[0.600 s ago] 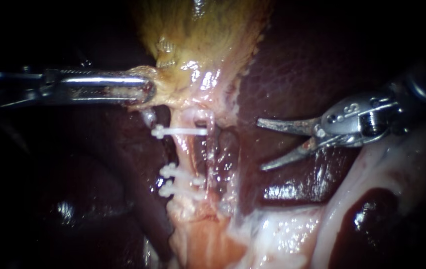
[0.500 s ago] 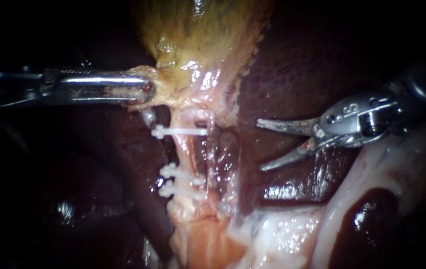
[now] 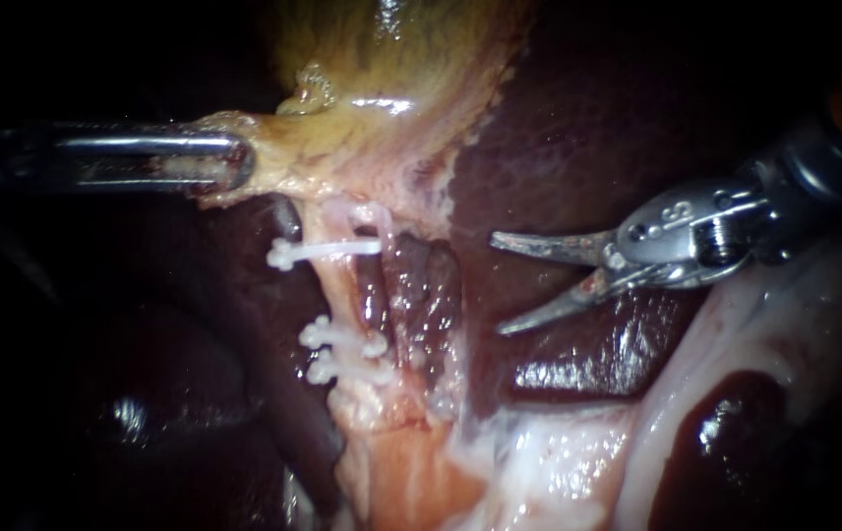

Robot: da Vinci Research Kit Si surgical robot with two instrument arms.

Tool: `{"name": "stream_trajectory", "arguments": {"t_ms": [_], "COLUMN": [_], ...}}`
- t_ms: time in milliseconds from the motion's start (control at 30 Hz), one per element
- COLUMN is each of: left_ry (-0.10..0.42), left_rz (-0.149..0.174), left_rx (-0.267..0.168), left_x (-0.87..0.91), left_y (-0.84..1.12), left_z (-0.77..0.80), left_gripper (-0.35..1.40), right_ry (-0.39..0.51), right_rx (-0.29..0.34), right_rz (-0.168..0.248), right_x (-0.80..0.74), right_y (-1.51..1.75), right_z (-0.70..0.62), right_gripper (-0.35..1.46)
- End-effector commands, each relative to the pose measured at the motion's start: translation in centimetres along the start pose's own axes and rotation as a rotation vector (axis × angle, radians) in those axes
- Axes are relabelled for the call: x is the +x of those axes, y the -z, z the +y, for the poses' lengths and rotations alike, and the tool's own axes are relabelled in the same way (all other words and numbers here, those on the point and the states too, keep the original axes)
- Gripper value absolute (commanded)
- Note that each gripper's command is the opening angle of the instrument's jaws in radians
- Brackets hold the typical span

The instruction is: Go to the cutting position left tube

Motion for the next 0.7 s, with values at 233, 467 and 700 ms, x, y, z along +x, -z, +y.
{"name": "stream_trajectory", "arguments": {"t_ms": [233,467,700], "left_ry": [0.000,0.000,-0.001], "left_rz": [0.001,0.001,0.001], "left_rx": [-0.001,-0.001,-0.001], "left_x": [0.00,0.00,-0.01], "left_y": [0.00,0.00,0.00], "left_z": [-0.01,-0.01,-0.01], "left_gripper": [-0.35,-0.35,-0.35], "right_ry": [-0.030,-0.056,-0.073], "right_rx": [0.057,0.094,0.101], "right_rz": [0.025,0.022,0.021], "right_x": [0.18,0.12,-0.03], "right_y": [-0.39,-0.81,-1.09], "right_z": [-0.09,-0.09,0.03], "right_gripper": [1.43,1.43,1.43]}}
